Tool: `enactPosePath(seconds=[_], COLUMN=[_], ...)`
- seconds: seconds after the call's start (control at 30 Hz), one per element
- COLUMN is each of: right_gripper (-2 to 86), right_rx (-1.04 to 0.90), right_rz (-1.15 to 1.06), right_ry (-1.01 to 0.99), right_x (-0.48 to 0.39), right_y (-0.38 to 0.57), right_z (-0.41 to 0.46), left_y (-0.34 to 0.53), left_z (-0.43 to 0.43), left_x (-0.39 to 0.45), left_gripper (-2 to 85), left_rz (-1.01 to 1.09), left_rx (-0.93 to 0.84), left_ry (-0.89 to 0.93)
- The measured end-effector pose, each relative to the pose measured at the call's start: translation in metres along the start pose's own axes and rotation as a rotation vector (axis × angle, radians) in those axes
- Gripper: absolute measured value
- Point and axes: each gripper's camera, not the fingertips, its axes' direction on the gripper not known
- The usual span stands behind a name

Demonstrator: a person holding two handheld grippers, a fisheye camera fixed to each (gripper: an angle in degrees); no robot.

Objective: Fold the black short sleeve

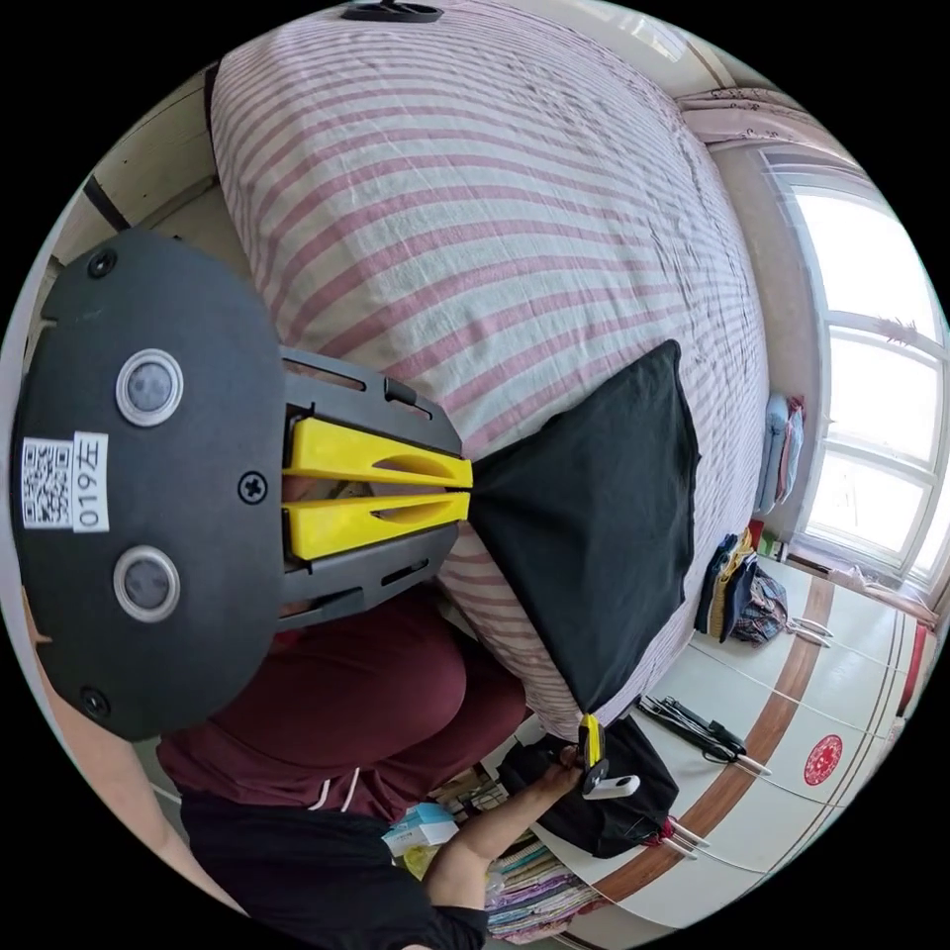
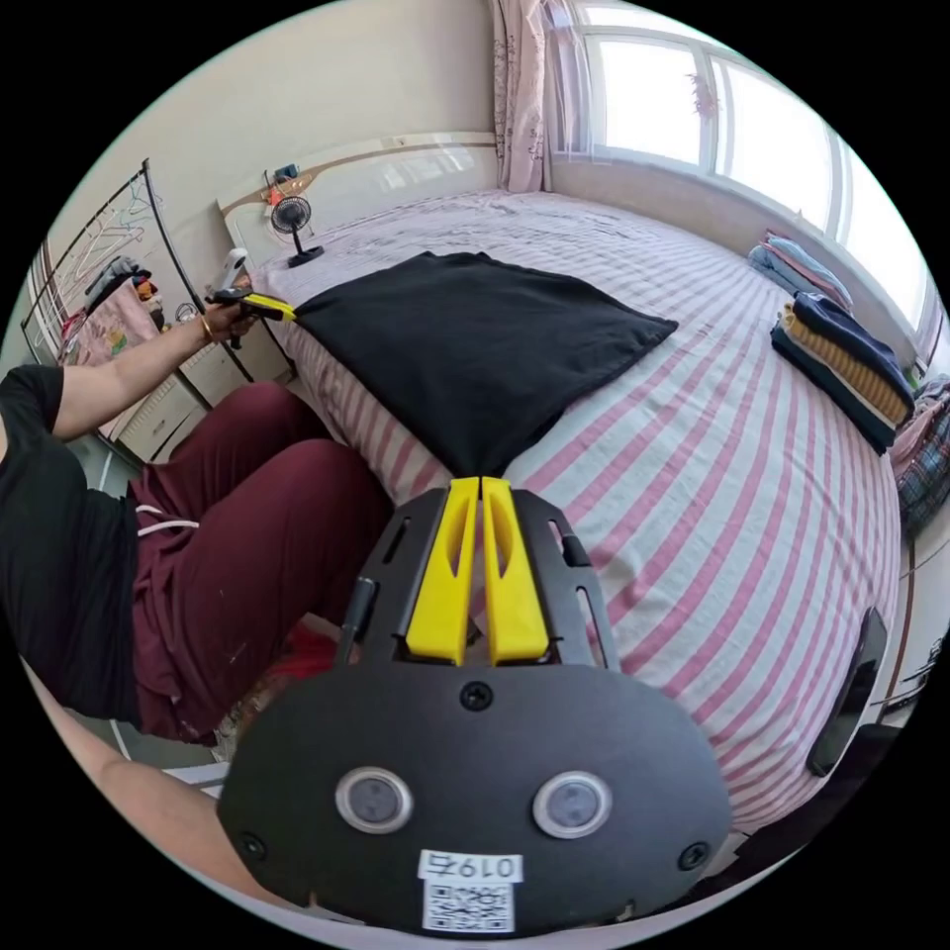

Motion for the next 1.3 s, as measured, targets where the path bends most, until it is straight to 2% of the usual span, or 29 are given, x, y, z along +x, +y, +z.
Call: enactPosePath(seconds=[0.1,0.23,0.4,0.63,0.8,0.9,1.0,1.17,1.3], right_gripper=[-0.6,-0.4,0.4,7.5,7.7,5.5,4.1,0.9,-0.4], right_rx=[0.116,0.002,0.041,0.161,0.203,0.305,0.376,0.361,0.313], right_rz=[0.061,0.035,0.065,0.093,0.169,0.144,0.111,0.171,0.248], right_ry=[-0.027,0.062,0.126,0.089,0.119,0.151,0.284,0.270,0.223], right_x=[0.006,-0.008,-0.018,-0.026,-0.031,-0.050,-0.075,-0.084,-0.086], right_y=[0.011,0.012,0.019,0.047,0.063,0.066,0.043,-0.010,-0.033], right_z=[-0.010,0.023,0.038,0.050,0.051,0.040,0.042,0.082,0.125], left_y=[0.005,0.003,0.003,0.033,0.068,0.079,0.058,-0.014,-0.036], left_z=[-0.010,0.015,0.032,0.029,0.021,0.003,-0.003,0.044,0.087], left_x=[-0.005,0.000,0.013,0.000,-0.005,0.016,0.052,0.089,0.089], left_gripper=[0.7,0.7,0.7,1.0,1.0,1.0,0.9,1.1,1.3], left_rz=[-0.045,-0.032,-0.013,-0.105,-0.175,-0.151,-0.097,-0.123,-0.186], left_rx=[0.064,-0.022,-0.042,0.072,0.173,0.306,0.409,0.357,0.273], left_ry=[0.012,-0.040,-0.124,-0.016,0.045,-0.033,-0.161,-0.307,-0.318])
